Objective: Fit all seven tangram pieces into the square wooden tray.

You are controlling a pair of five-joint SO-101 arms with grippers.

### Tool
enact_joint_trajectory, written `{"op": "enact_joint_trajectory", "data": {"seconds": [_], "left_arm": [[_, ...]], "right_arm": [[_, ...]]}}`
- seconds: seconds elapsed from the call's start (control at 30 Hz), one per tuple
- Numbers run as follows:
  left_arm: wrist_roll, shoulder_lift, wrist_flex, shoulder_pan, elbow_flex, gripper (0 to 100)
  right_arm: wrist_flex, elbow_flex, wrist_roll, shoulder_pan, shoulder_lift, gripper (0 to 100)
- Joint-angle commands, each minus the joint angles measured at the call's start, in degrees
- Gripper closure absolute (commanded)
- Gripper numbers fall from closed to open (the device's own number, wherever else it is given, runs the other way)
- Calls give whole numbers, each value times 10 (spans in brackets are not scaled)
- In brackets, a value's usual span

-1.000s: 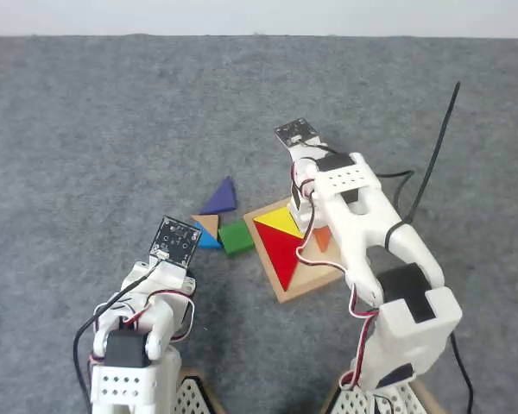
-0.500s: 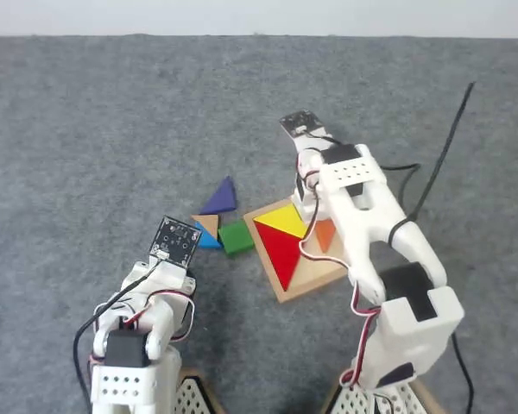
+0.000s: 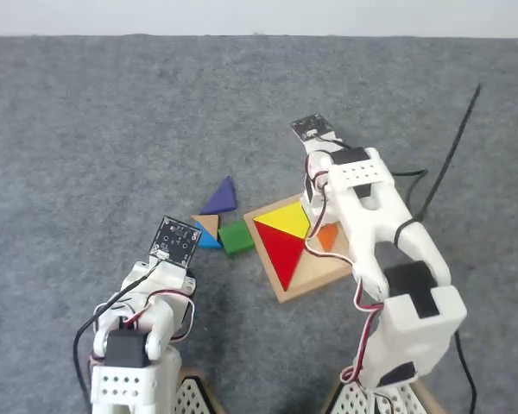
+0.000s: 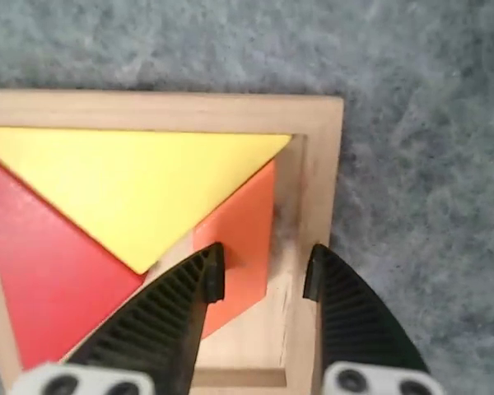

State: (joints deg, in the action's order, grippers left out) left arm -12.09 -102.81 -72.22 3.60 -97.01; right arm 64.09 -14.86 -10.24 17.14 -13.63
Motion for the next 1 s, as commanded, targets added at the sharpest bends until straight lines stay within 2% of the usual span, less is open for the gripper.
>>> {"op": "enact_joint_trajectory", "data": {"seconds": [0.0,0.23,0.47,0.7,0.97], "left_arm": [[3,-13,-4,-3,6,935],[3,-13,-4,-3,6,935],[3,-13,-4,-3,6,935],[4,-13,-4,-5,6,935],[5,-13,-4,-6,6,935]], "right_arm": [[-7,43,-8,-10,-21,833],[-8,91,-9,-44,-45,833],[-3,112,-8,-46,-29,833],[28,37,12,-41,182,834],[8,-230,7,-88,487,834]]}}
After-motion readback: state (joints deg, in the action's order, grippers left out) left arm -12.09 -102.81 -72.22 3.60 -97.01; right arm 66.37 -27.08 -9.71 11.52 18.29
